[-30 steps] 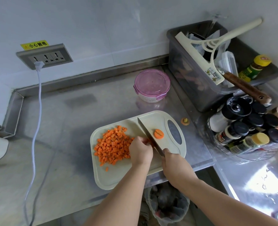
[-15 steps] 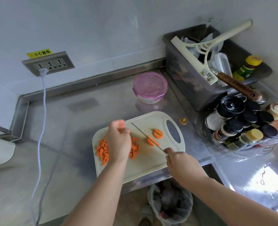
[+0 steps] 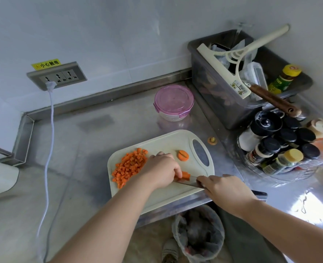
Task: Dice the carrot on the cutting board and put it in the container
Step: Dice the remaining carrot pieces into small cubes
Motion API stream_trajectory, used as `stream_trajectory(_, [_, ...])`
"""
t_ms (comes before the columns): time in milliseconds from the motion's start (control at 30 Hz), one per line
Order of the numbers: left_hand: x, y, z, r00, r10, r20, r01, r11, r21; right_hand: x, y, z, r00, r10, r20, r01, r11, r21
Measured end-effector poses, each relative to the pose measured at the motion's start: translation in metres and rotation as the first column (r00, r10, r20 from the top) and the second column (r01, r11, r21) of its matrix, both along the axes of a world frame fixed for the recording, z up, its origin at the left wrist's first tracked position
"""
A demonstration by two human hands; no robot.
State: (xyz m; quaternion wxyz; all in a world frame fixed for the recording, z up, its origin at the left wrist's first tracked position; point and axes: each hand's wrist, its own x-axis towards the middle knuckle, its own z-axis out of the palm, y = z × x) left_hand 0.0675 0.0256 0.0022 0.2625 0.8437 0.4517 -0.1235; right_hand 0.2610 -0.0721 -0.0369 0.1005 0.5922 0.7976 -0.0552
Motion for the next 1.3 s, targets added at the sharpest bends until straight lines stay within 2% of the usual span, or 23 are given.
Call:
stream_trajectory(267, [0.009, -0.003, -0.012, 0.999, 0.014, -0.051, -0.014, 1.000, 0.011, 0.005, -0.006, 0.006, 0.998, 0.047, -0.039, -0.044, 0.996, 0.082])
stream_trajectory(433, [0.004, 0.001, -0.008, 0.997, 0.080, -0.010, -0.080, 0.996, 0.040, 0.011, -0.013, 0.014, 0.997, 0.045, -0.057, -0.044, 0.999, 0.017])
stream_trajectory(533, [-0.008, 0.010, -0.004, 0.968, 0.218, 0.127, -0.234, 0.964, 0.129, 0.013, -0.017, 0.020, 0.990, -0.005, -0.141, 0.005, 1.000, 0.001])
stream_trajectory(633, [-0.020, 0.017, -0.006, 0.854, 0.429, 0.294, -0.484, 0.863, 0.148, 0.011, -0.018, 0.026, 0.959, -0.134, -0.251, 0.129, 0.991, -0.037])
stream_trajectory(700, [-0.026, 0.017, -0.010, 0.811, 0.483, 0.331, -0.548, 0.825, 0.138, 0.010, -0.018, 0.028, 0.921, -0.223, -0.319, 0.217, 0.975, -0.056])
stream_trajectory(833, [-0.027, 0.009, -0.024, 0.866, 0.429, 0.258, -0.476, 0.865, 0.158, 0.010, -0.016, 0.027, 0.822, -0.373, -0.431, 0.360, 0.926, -0.113])
stream_trajectory(967, [-0.020, 0.004, -0.032, 0.982, 0.159, 0.098, -0.179, 0.949, 0.259, 0.009, -0.009, 0.023, 0.738, -0.470, -0.483, 0.451, 0.877, -0.163])
stream_trajectory(1067, [-0.013, 0.007, -0.036, 0.998, 0.055, 0.038, -0.063, 0.959, 0.275, 0.007, -0.007, 0.025, 0.703, -0.500, -0.506, 0.475, 0.860, -0.189])
stream_trajectory(1300, [0.000, 0.017, -0.038, 0.997, -0.014, -0.073, 0.034, 0.961, 0.274, 0.007, -0.003, 0.022, 0.674, -0.533, -0.512, 0.495, 0.840, -0.223])
